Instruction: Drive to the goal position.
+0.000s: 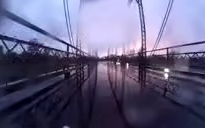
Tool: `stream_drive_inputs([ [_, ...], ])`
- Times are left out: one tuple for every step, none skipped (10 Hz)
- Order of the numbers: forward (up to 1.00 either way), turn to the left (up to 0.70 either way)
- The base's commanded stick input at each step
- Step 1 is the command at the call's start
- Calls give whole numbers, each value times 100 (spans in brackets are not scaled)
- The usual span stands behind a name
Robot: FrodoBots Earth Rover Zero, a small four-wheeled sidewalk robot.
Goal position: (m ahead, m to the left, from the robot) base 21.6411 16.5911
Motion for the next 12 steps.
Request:
stream_drive_inputs([
  [70, 0],
  [70, 0],
  [70, 0],
  [70, 0],
  [70, 0],
  [70, 0],
  [70, 0],
  [70, 0],
  [70, 0],
  [70, 0],
  [70, 0],
  [70, 0],
])
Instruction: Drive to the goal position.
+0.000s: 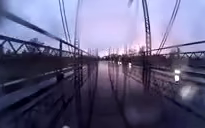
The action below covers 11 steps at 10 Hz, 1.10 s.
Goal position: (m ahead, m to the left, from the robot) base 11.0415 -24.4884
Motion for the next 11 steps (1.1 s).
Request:
stream_drive_inputs([
  [70, 0],
  [70, 0],
  [70, 0],
  [70, 0],
  [70, 0],
  [70, 0],
  [70, 0],
  [70, 0],
  [70, 0],
  [70, 0],
  [70, 0],
])
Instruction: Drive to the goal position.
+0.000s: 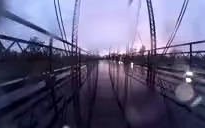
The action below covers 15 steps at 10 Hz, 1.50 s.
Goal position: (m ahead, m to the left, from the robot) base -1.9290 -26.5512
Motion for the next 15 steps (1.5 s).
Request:
stream_drive_inputs([
  [70, 0],
  [70, 0],
  [70, 0],
  [70, 0],
  [70, 0],
  [70, 0],
  [70, 0],
  [70, 0],
  [70, 0],
  [70, 0],
  [70, 0],
  [70, 0],
  [70, 0],
  [70, 0],
  [70, 0],
])
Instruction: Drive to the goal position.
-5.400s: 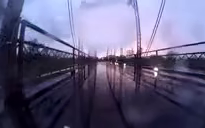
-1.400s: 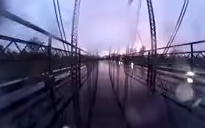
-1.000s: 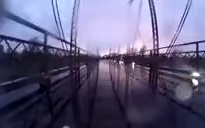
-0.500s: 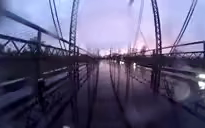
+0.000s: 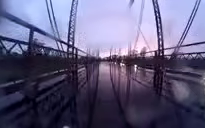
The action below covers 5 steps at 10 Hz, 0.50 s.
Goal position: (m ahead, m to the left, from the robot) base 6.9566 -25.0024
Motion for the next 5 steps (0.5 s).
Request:
stream_drive_inputs([
  [70, 0],
  [70, 0],
  [70, 0],
  [70, 0],
  [70, 0],
])
